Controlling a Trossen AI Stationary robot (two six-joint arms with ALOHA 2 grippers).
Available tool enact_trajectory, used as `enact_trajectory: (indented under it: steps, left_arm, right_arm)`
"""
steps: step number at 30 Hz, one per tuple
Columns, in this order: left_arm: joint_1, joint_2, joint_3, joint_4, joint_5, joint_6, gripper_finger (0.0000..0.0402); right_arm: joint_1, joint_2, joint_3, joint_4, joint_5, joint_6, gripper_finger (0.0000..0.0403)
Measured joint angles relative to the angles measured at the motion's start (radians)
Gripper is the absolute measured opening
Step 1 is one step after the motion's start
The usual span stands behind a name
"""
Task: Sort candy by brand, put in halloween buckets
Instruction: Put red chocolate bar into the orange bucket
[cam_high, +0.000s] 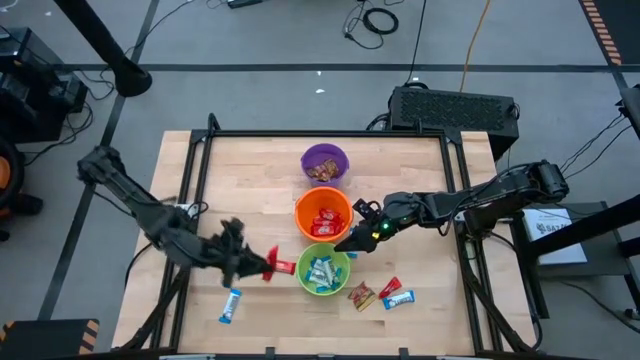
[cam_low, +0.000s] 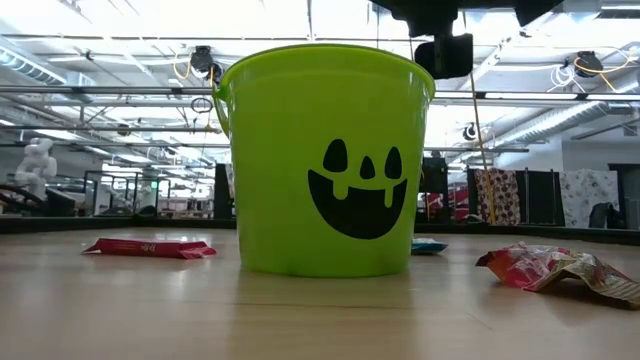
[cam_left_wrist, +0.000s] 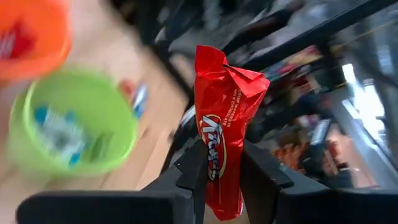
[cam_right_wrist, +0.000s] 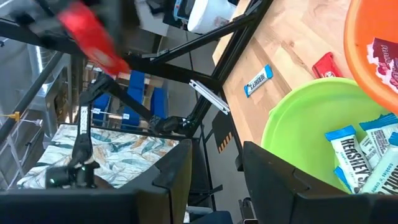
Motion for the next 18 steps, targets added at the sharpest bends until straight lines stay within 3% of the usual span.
enact_trajectory:
  steps: [6,13,18]
  left_arm:
    - [0.053,-0.102,0.000,0.205,-0.001,0.276,0.0083]
    - [0.082,-0.122,0.000,0.592,0.337,0.660,0.0084]
    - [0.117,-0.131,0.001,0.618,0.321,0.706,0.0084]
  right_arm:
    - [-0.001,0.000,0.000,0.000,0.000,-0.005,0.0135]
    - [-0.001,0.000,0.000,0.021,0.000,-0.015,0.0135]
    - [-0.008,0.000,0.000,0.036,0.000,-0.024,0.0135]
